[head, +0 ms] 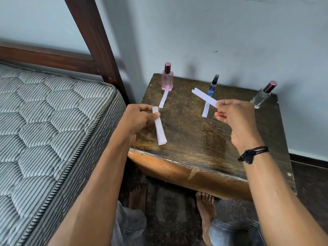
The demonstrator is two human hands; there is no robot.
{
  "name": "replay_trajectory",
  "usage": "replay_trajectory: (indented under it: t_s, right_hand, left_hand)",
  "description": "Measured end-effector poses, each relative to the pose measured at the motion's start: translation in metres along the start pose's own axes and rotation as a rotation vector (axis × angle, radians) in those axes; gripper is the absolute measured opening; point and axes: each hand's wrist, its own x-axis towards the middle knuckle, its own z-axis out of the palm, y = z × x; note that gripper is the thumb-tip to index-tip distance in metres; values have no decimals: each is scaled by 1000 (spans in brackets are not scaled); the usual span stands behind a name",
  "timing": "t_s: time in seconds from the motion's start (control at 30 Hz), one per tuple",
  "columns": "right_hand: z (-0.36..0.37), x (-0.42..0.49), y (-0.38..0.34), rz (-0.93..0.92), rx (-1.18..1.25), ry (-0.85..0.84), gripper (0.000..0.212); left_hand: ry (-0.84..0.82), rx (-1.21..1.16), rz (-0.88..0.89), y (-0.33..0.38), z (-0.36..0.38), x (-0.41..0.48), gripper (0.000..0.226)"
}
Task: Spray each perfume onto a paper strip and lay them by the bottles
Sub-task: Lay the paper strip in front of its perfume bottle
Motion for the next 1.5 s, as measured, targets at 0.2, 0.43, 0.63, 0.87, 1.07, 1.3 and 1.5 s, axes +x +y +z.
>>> replay_trajectory:
  t_s: [0.2, 0.43, 0.63, 0.87, 1.07, 1.3, 1.5]
  right_hand:
    - [-3, -1, 2, -18, -59, -21, 20]
    - [-14, 0, 2, -49, -173, -81, 15]
    - [-40, 7, 2, -124, -459, -131, 13]
    - [-80, 16, -1, -278, -745, -118, 13]
    - [-86, 18, 8, -387, -944, -143, 14]
    - [-89, 19, 17, -459, -1086, -316, 19]
    - [-96, 22, 25, -424, -1098, -406, 16]
  left_hand:
    - [6, 119, 45, -3, 7, 3, 14]
    - [50, 281, 87, -14, 9, 15, 10]
    - [133, 531, 91, -12, 9, 13, 10]
    - [218, 732, 76, -7, 13, 7, 5]
    - [352, 742, 237, 1, 25, 0, 15]
    - [6, 717, 652, 2, 80, -4, 16]
    - [-210, 863, 801, -9, 121, -12, 37]
